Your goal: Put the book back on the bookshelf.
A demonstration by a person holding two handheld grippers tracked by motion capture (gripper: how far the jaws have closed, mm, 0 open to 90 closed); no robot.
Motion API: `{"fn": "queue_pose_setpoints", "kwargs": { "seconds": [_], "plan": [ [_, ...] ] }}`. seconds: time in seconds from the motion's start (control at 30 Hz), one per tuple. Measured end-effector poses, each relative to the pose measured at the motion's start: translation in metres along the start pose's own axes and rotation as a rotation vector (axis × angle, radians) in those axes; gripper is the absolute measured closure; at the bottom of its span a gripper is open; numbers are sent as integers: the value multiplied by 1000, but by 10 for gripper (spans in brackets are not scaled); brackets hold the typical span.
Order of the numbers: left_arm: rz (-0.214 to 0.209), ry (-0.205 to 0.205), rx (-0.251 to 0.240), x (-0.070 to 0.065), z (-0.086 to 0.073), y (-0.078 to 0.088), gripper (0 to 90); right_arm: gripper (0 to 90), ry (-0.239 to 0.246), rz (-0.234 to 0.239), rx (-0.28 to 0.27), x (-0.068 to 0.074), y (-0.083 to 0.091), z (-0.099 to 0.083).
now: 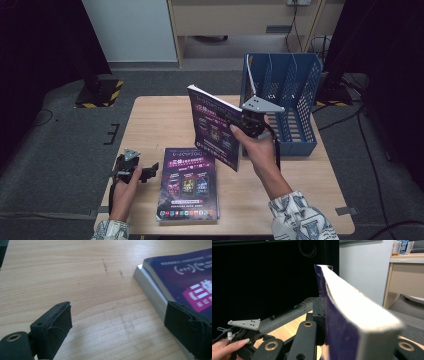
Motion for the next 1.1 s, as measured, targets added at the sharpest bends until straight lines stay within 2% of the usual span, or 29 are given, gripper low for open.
{"fn": "queue_pose_setpoints", "kwargs": {
  "seconds": [0.2,0.37,0.63,1.1],
  "plan": [
    [21,0,12,7,-2,0,68,825,2,-3,2,2,9,-3],
    [38,-43,39,9,-6,-5,68,825,3,-5,-1,3,18,-3],
    [44,-63,76,11,-12,-10,66,825,2,-11,0,1,32,-6],
    [36,-61,67,11,-14,-11,38,825,-12,-27,-5,-4,58,-15]
  ]
}}
Point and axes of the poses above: each handheld gripper's, and its own axes: y roughly backward along the jaws, z roughly out of its top, x roughly to its left, the point moved 1 cm from there along -y, roughly forward along the jaws, and after that the axes turned 13 degrees about z, right-handed, at the moved point
